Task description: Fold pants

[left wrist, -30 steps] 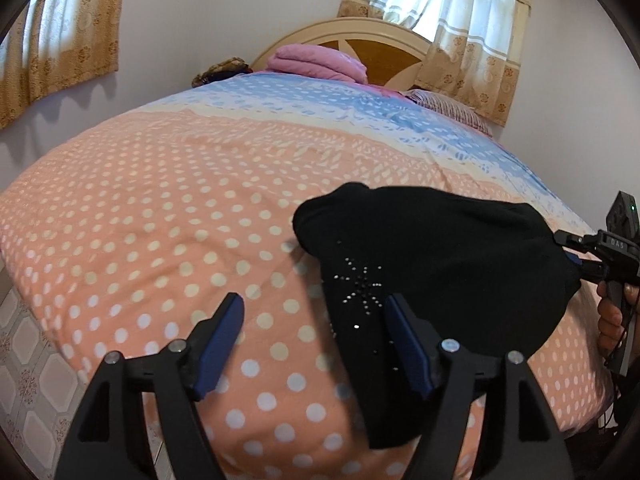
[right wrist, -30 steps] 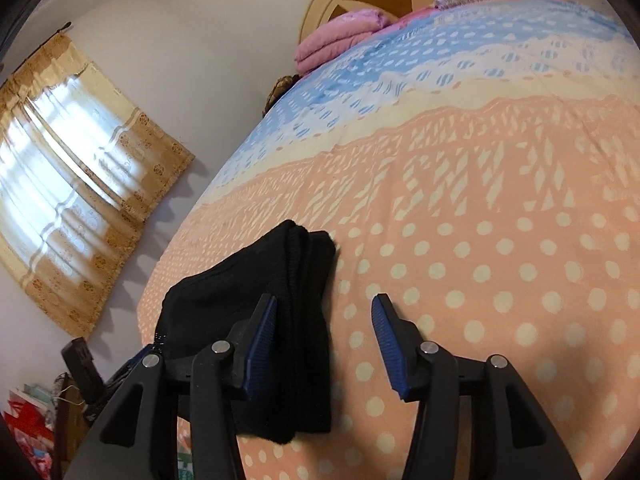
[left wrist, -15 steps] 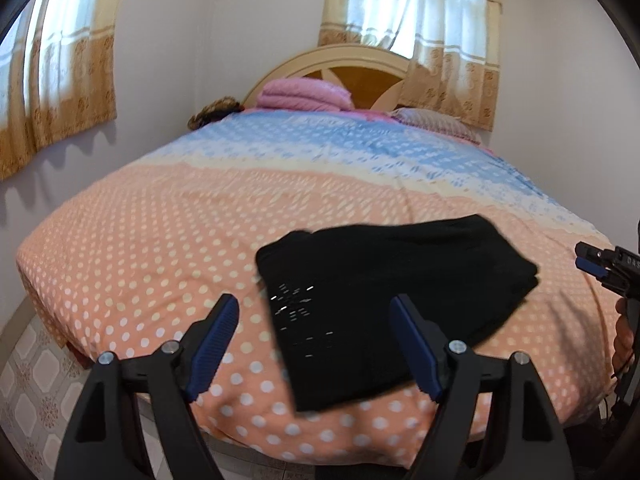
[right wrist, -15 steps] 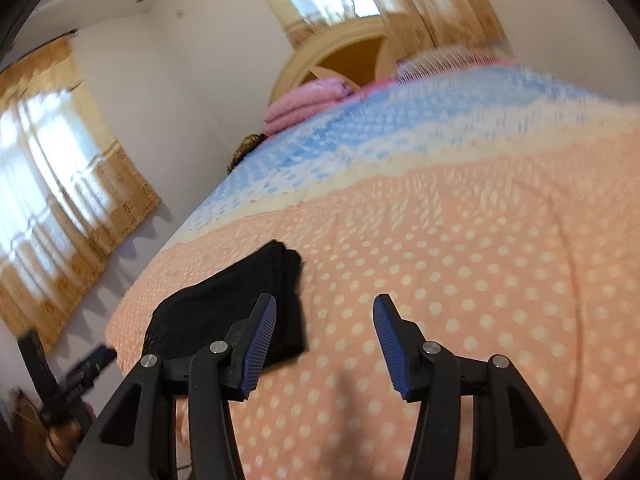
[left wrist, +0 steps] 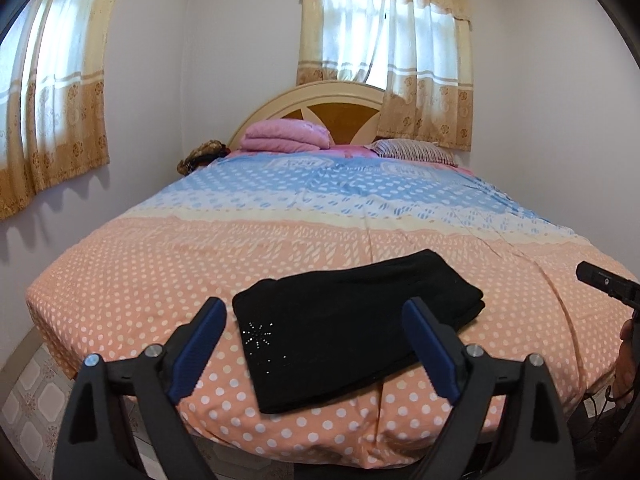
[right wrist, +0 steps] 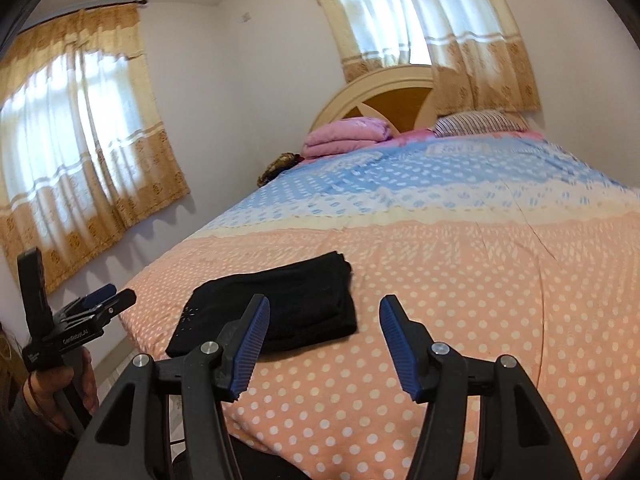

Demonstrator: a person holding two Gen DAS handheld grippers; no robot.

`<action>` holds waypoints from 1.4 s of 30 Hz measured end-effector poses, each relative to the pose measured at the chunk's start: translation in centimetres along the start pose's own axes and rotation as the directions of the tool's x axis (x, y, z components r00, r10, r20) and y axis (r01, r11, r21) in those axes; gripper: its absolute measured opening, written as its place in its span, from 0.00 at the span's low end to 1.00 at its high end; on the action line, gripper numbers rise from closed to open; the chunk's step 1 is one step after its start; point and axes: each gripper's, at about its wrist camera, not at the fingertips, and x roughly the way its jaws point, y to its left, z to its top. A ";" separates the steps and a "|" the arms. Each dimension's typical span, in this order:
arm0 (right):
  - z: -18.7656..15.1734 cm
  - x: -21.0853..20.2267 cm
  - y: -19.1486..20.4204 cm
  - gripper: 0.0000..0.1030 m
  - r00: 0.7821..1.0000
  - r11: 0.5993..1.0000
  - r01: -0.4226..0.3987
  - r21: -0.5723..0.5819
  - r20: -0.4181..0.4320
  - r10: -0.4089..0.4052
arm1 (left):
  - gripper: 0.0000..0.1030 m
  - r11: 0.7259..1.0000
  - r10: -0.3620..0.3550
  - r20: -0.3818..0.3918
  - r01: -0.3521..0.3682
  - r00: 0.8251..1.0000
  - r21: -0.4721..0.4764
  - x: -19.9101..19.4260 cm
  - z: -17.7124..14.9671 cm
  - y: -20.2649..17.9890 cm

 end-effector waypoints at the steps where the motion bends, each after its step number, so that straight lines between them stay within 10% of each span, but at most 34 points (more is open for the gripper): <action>1: 0.0 -0.2 0.2 0.58 1.000 1.000 0.000 -0.006 0.003 0.000 | 0.93 1.000 0.001 0.004 -0.001 1.000 0.002 -0.3 0.1 -0.2; 42: -0.6 -0.9 2.3 0.66 0.999 0.996 0.040 -0.081 0.014 -0.039 | 0.99 1.000 0.018 0.010 -0.018 1.000 -0.005 -0.8 0.0 -1.0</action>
